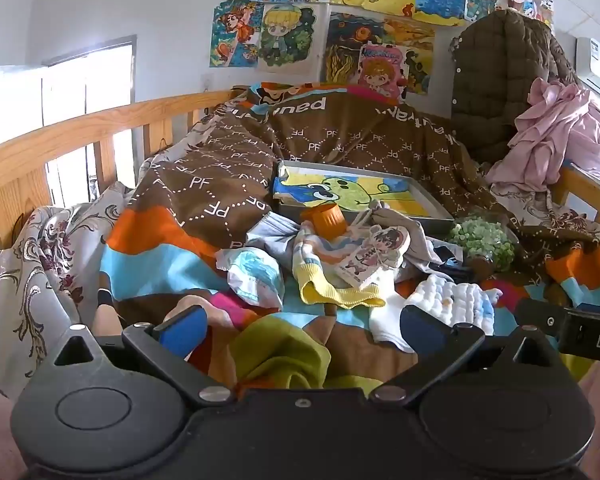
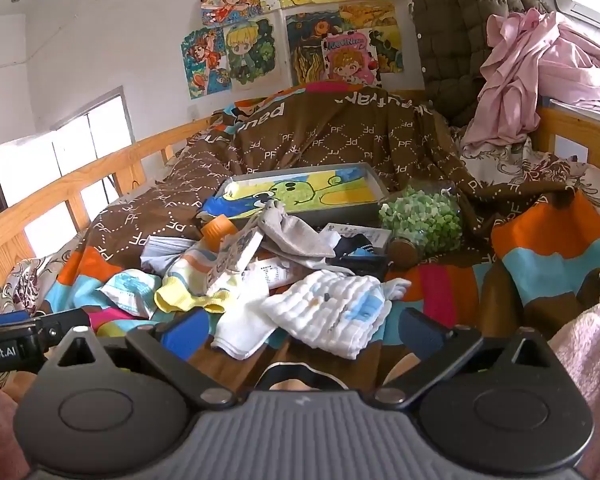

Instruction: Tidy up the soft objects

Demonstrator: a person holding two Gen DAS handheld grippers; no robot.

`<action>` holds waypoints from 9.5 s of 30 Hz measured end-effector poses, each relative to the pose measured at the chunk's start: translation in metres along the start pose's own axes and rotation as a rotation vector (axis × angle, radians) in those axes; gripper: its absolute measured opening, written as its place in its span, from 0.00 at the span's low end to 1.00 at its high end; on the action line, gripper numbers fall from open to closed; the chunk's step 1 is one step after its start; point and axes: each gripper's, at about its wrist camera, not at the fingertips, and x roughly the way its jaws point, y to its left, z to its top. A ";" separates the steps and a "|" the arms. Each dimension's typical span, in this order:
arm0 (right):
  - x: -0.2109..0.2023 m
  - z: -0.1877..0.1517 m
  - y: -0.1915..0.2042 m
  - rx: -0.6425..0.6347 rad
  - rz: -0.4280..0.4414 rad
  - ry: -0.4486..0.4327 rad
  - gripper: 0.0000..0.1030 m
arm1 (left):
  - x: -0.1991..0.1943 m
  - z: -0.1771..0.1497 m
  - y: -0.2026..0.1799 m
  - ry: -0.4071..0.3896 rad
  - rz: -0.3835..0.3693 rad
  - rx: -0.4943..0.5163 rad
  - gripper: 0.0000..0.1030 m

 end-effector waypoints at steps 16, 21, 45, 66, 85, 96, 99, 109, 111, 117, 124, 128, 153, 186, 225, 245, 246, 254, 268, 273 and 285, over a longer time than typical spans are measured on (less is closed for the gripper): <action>0.002 0.000 0.000 0.002 0.001 0.005 1.00 | 0.002 -0.002 -0.003 0.008 -0.015 0.005 0.99; 0.002 0.000 0.000 0.003 0.001 0.007 1.00 | 0.003 -0.001 -0.003 0.010 -0.019 0.005 0.99; 0.003 -0.001 -0.001 0.007 0.002 0.008 1.00 | 0.005 -0.002 -0.002 0.018 -0.029 0.007 0.99; 0.006 -0.005 -0.001 0.009 0.003 0.012 1.00 | 0.005 -0.002 -0.002 0.021 -0.030 0.005 0.99; 0.011 -0.005 0.000 0.010 0.006 0.041 1.00 | 0.006 -0.002 -0.002 0.026 -0.026 0.007 0.99; 0.024 0.014 0.016 -0.033 0.094 0.156 1.00 | 0.020 0.020 0.023 0.093 -0.034 -0.052 0.99; 0.028 0.026 0.027 -0.076 0.132 0.179 1.00 | 0.028 0.036 0.029 0.118 -0.060 -0.022 0.99; 0.061 0.059 0.088 -0.502 0.177 0.075 1.00 | 0.074 0.085 0.054 0.194 -0.093 0.223 0.99; 0.075 0.058 0.097 -0.596 0.187 0.049 1.00 | 0.089 0.088 0.059 0.215 -0.109 0.236 0.99; 0.112 0.046 0.127 -0.808 0.249 0.046 1.00 | 0.140 0.094 0.072 0.317 -0.161 0.176 0.99; 0.148 0.046 0.165 -0.955 0.316 0.205 0.99 | 0.169 0.098 0.075 0.369 -0.189 0.134 0.98; 0.167 0.048 0.176 -0.969 0.351 0.252 0.98 | 0.181 0.100 0.089 0.399 -0.191 0.037 0.98; 0.219 0.036 0.165 -0.834 0.306 0.334 0.20 | 0.232 0.069 0.127 0.621 -0.243 -0.400 0.49; 0.124 0.074 0.106 -0.661 0.437 -0.203 0.08 | 0.166 0.101 0.154 0.131 -0.377 -0.506 0.35; 0.349 0.190 0.042 0.025 0.251 -0.103 0.09 | 0.383 0.133 0.087 0.056 -0.405 -0.515 0.35; 0.398 0.177 0.024 0.086 0.087 0.172 0.17 | 0.416 0.120 0.077 0.159 -0.378 -0.498 0.37; 0.397 0.177 0.025 0.081 0.087 0.173 0.19 | 0.416 0.120 0.077 0.159 -0.376 -0.495 0.37; 0.389 0.179 0.026 0.049 0.094 0.173 0.47 | 0.409 0.126 0.070 0.156 -0.340 -0.455 0.50; 0.324 0.192 0.011 -0.005 0.091 0.033 0.91 | 0.359 0.142 0.060 0.075 -0.191 -0.358 0.80; 0.289 0.193 0.011 -0.049 0.106 -0.048 0.98 | 0.322 0.151 0.061 0.011 -0.163 -0.349 0.89; 0.187 0.166 0.019 -0.155 0.160 -0.272 1.00 | 0.213 0.146 0.044 -0.194 -0.132 -0.317 0.99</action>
